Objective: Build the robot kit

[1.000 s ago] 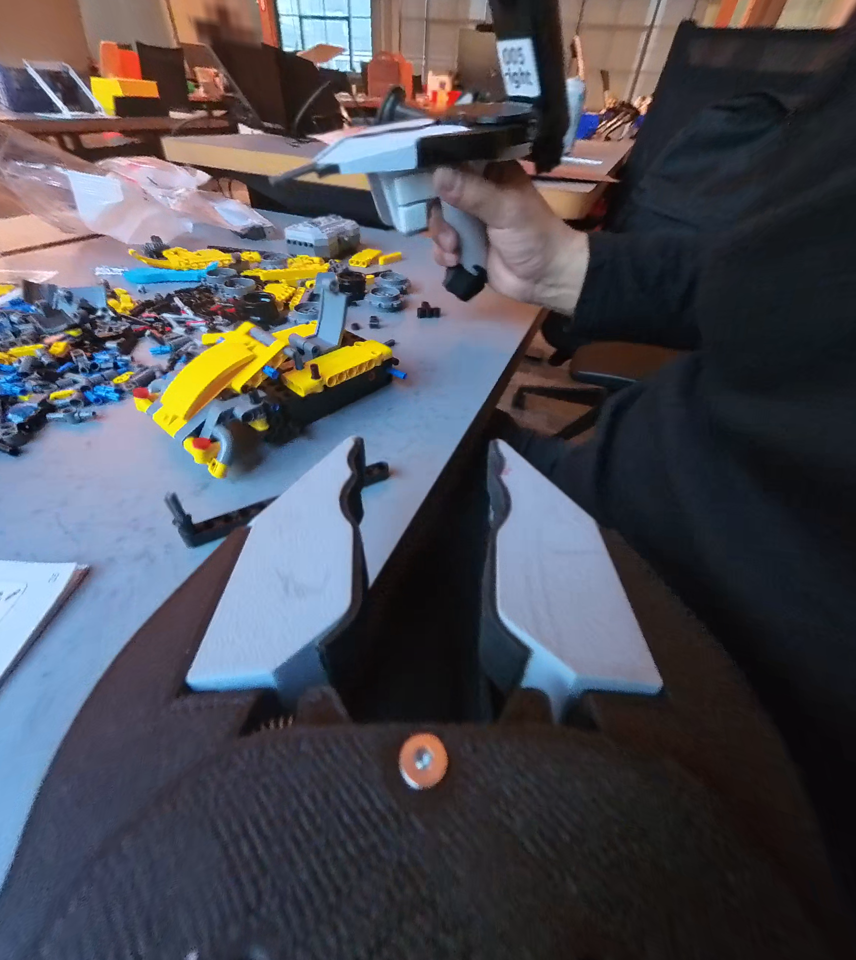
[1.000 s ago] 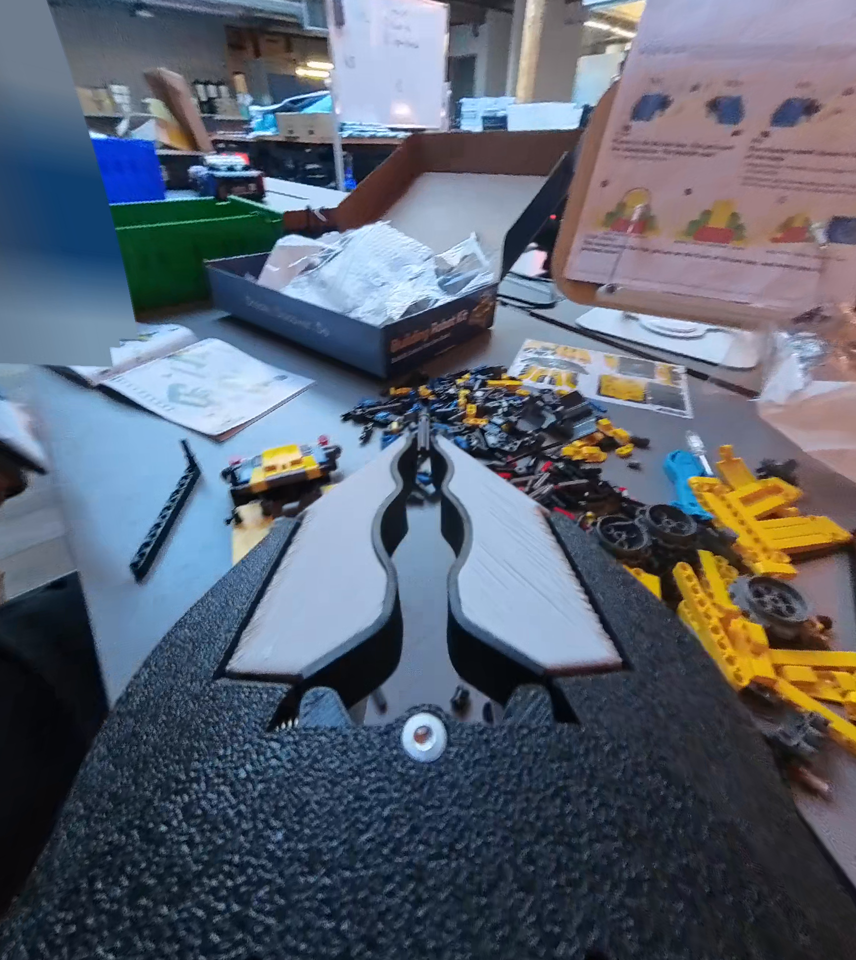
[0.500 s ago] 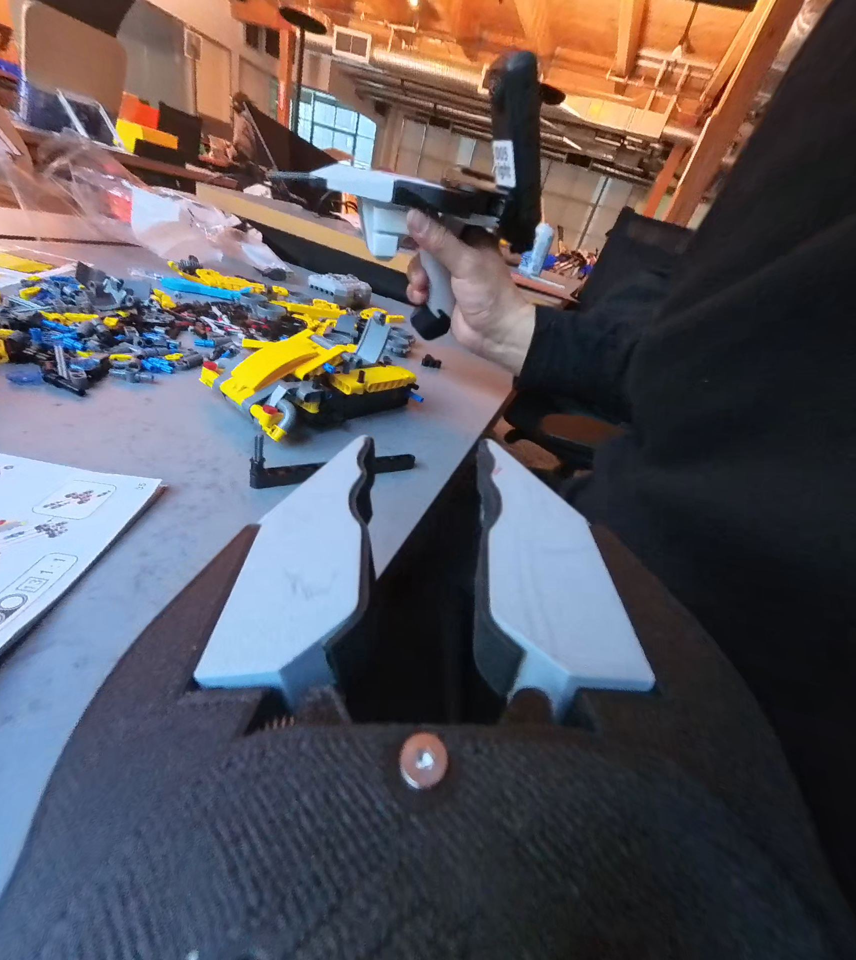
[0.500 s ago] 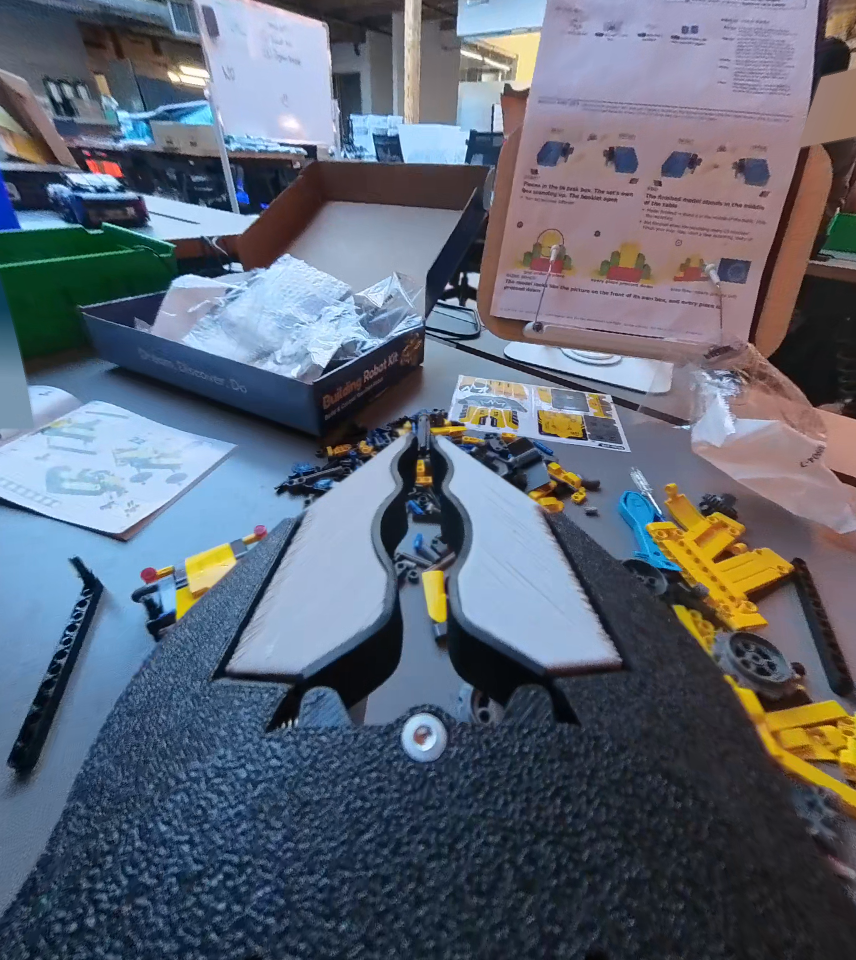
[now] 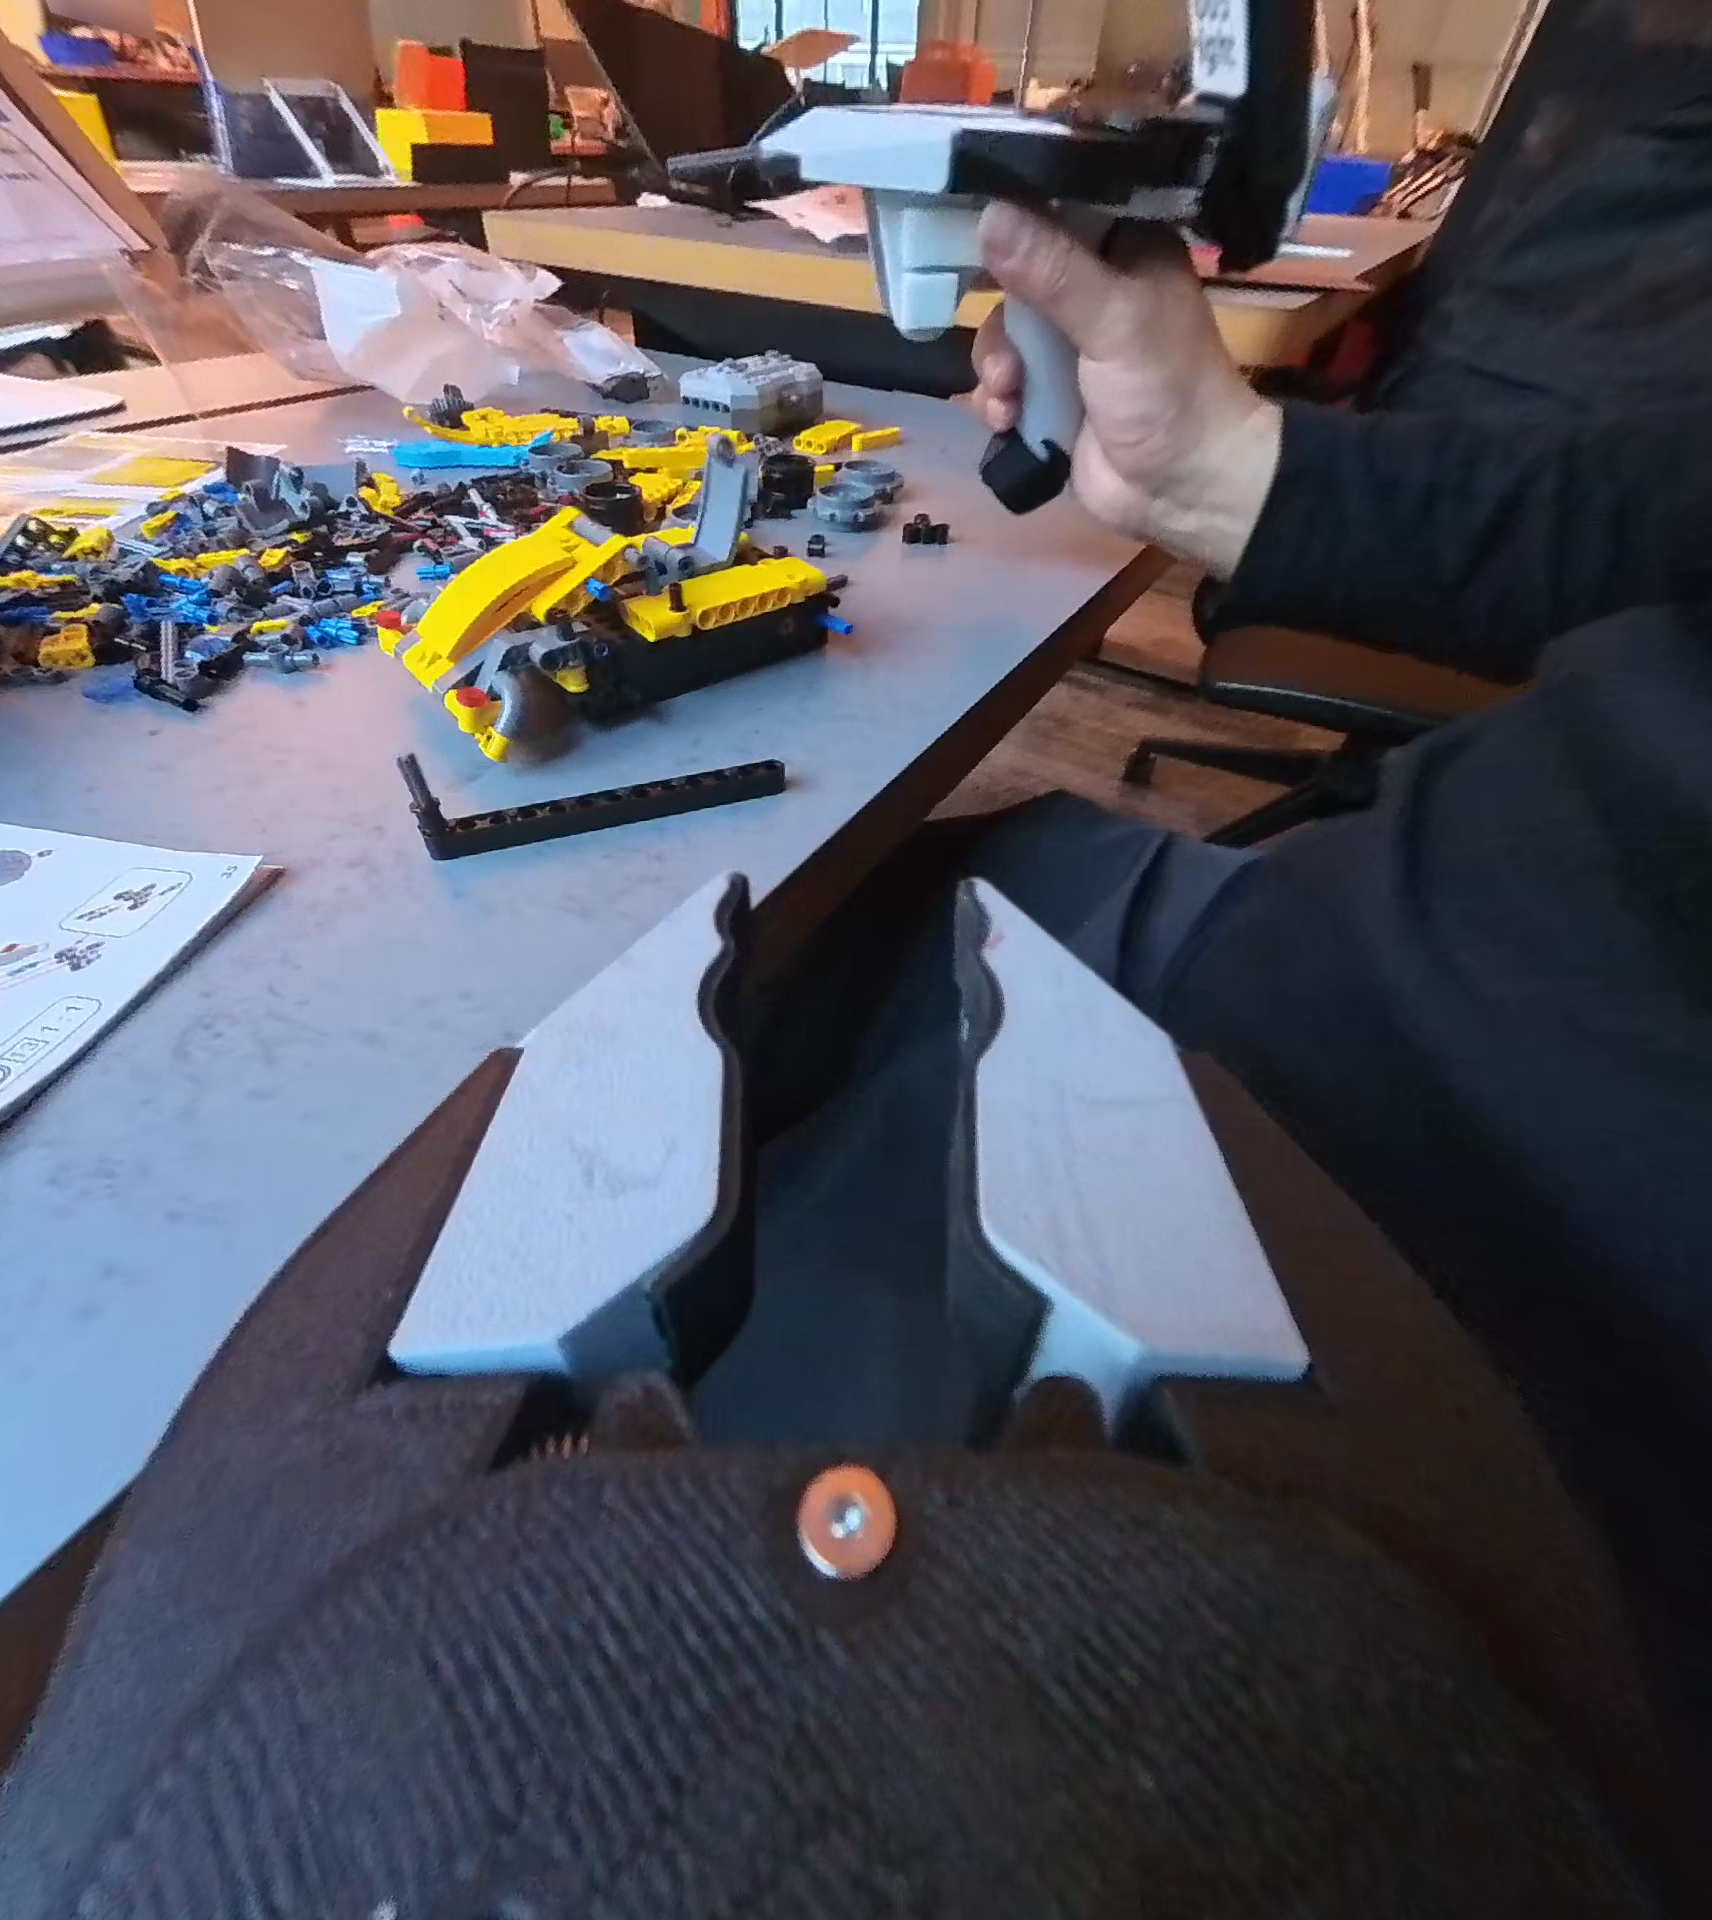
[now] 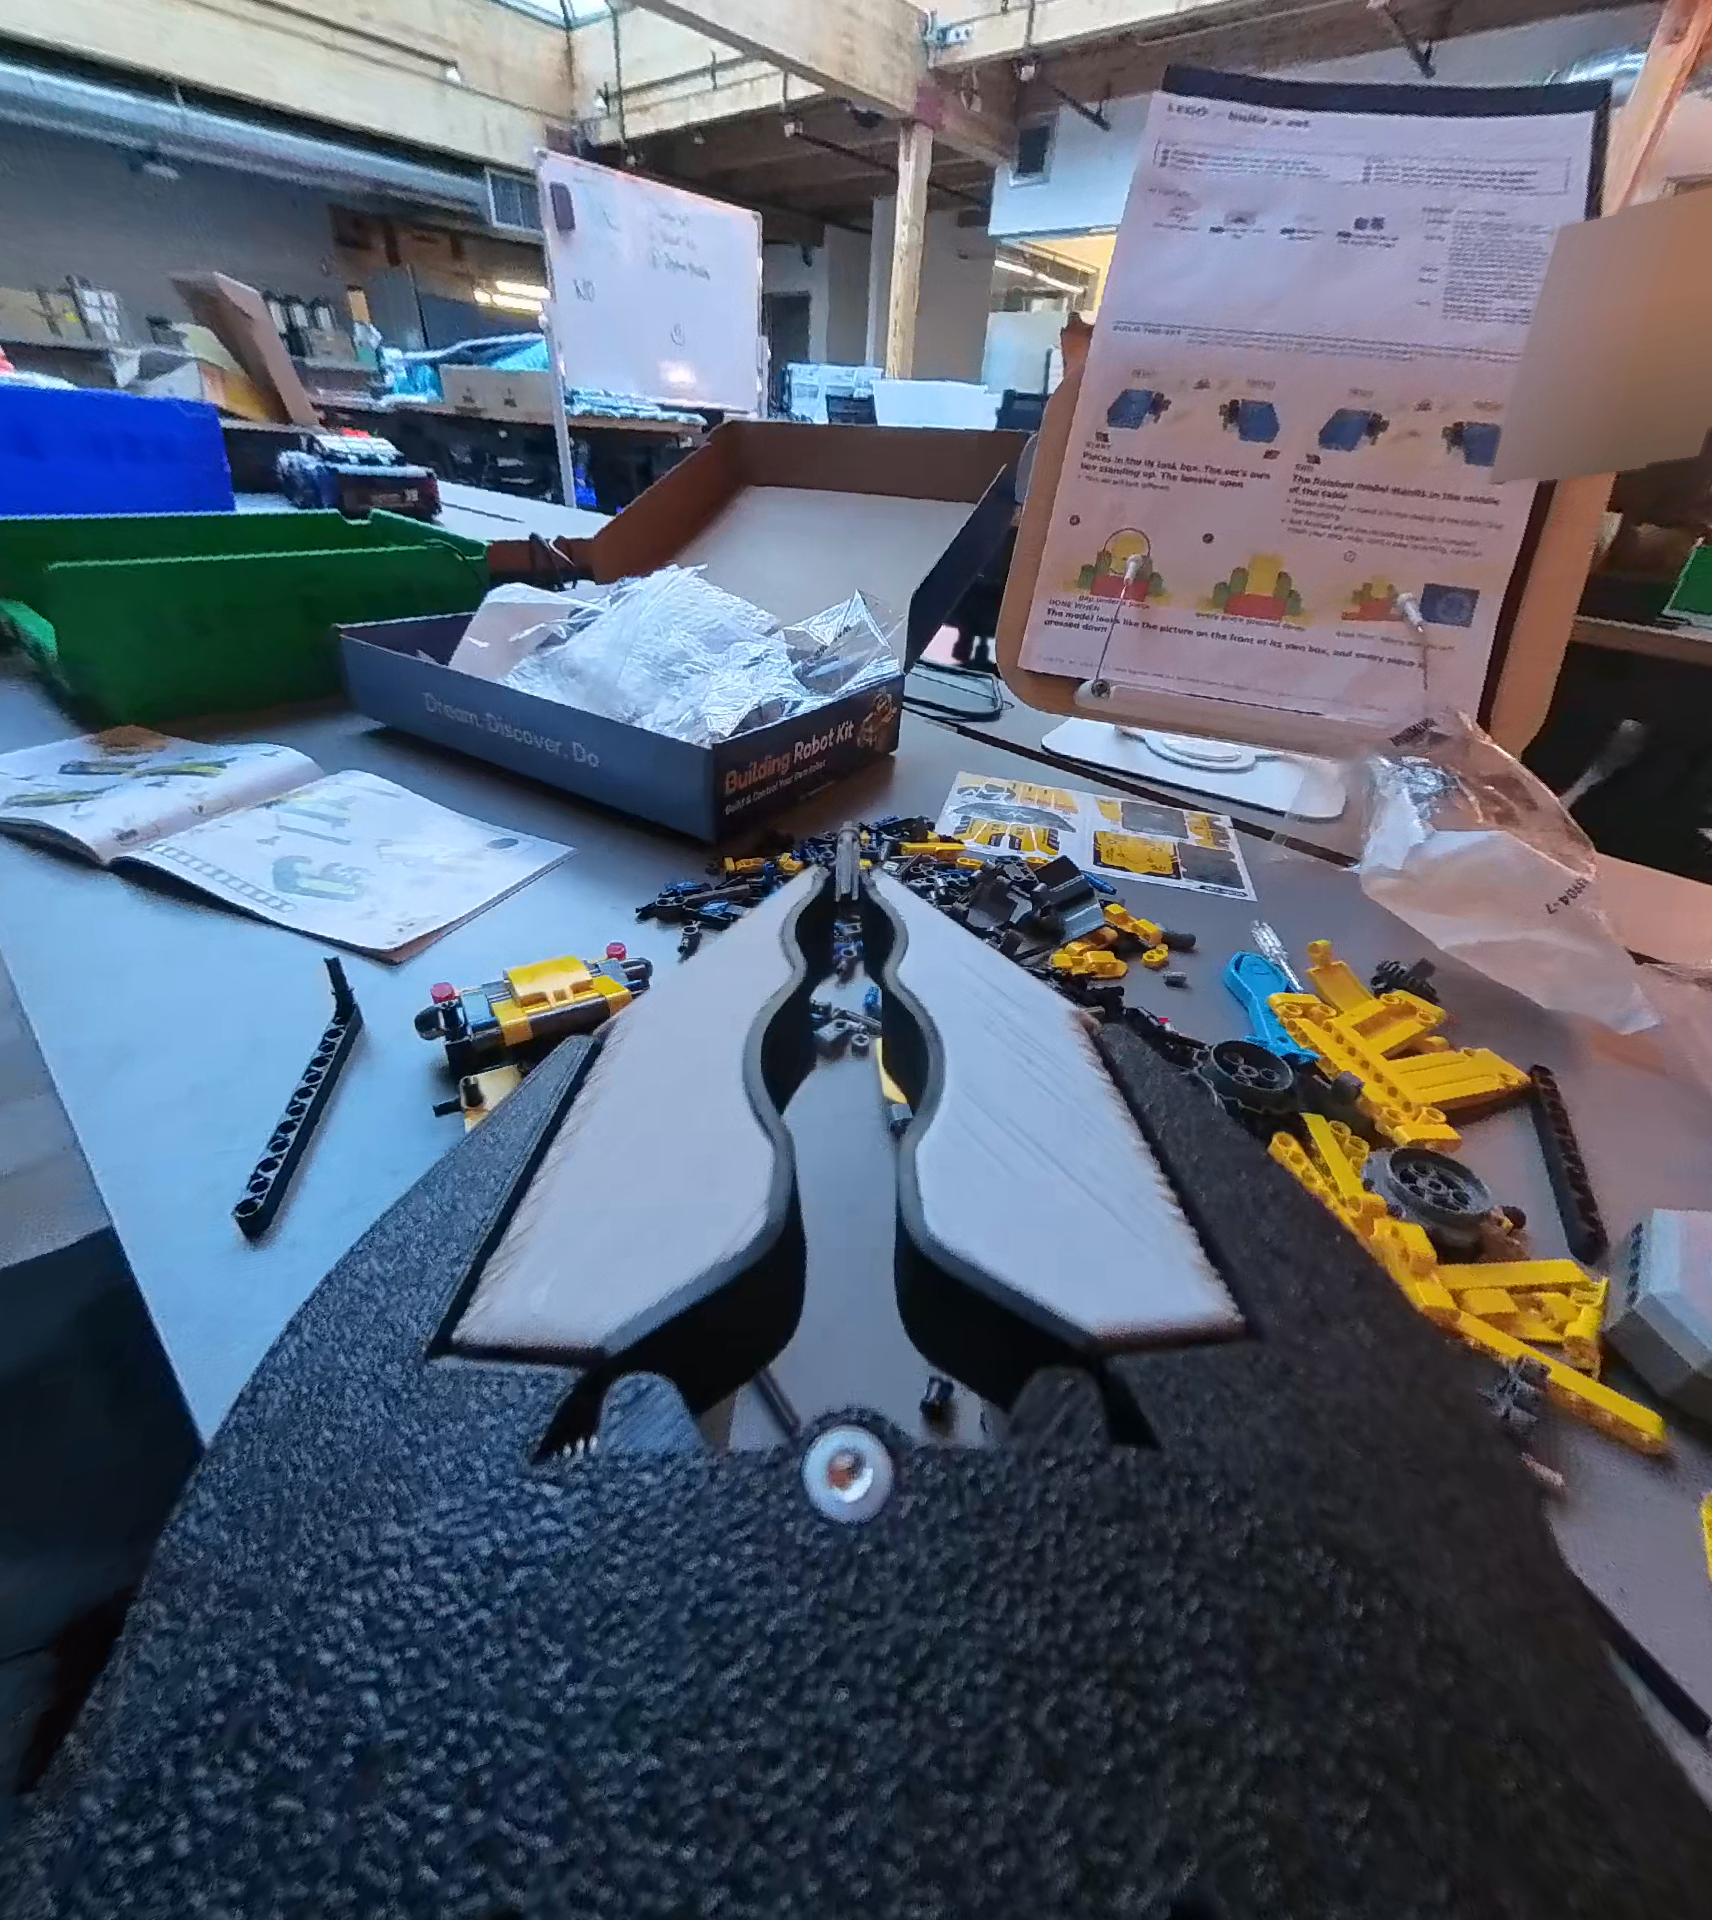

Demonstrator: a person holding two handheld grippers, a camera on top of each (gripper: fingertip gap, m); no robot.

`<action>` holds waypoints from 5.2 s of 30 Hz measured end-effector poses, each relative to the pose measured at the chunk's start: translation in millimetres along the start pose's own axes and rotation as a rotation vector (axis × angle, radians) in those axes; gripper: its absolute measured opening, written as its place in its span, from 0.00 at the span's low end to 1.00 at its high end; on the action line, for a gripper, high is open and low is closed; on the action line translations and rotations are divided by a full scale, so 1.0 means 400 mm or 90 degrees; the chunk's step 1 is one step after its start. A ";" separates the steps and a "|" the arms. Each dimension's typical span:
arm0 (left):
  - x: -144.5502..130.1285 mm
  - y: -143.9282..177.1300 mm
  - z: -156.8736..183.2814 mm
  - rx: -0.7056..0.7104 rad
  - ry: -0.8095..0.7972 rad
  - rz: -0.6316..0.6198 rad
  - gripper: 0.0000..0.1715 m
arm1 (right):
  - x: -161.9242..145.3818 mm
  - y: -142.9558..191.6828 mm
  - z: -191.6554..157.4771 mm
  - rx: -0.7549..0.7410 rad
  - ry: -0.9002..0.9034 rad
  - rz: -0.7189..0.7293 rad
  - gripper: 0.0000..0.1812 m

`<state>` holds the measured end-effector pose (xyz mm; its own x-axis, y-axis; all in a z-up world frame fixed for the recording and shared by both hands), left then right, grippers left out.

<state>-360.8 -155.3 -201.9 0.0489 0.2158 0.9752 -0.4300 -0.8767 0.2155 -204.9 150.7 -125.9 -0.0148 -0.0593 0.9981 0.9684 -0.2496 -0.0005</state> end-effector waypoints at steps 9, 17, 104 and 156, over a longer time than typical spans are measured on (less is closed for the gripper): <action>-0.004 -0.045 0.000 -0.021 -0.047 -0.033 0.22 | -0.051 0.041 -0.015 -0.018 0.012 -0.034 0.02; 0.001 -0.076 -0.021 -0.078 -0.125 -0.042 0.18 | -0.081 0.035 -0.016 -0.027 0.030 -0.101 0.02; 0.299 -0.405 -0.062 -0.046 -0.490 -0.053 0.00 | 0.022 0.048 -0.098 0.310 -0.197 -0.125 0.04; 0.210 -0.460 -0.294 -0.175 -0.333 -0.322 0.25 | -0.001 -0.164 -0.089 0.286 0.169 -0.576 0.02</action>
<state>-383.6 74.6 -165.3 0.6882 0.2702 0.6734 -0.4467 -0.5736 0.6866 -277.3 132.6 -128.6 -0.7822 -0.2530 0.5694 0.5715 0.0726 0.8174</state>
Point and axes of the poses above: each gripper's, where its closed fingertips meet, y back along the fingers, x out of its top, z = x × y across the jaws, the point moved 7 cm from there along y, back along the fingers, and after that the axes turned 3 degrees about -x, right-handed, at the moved point
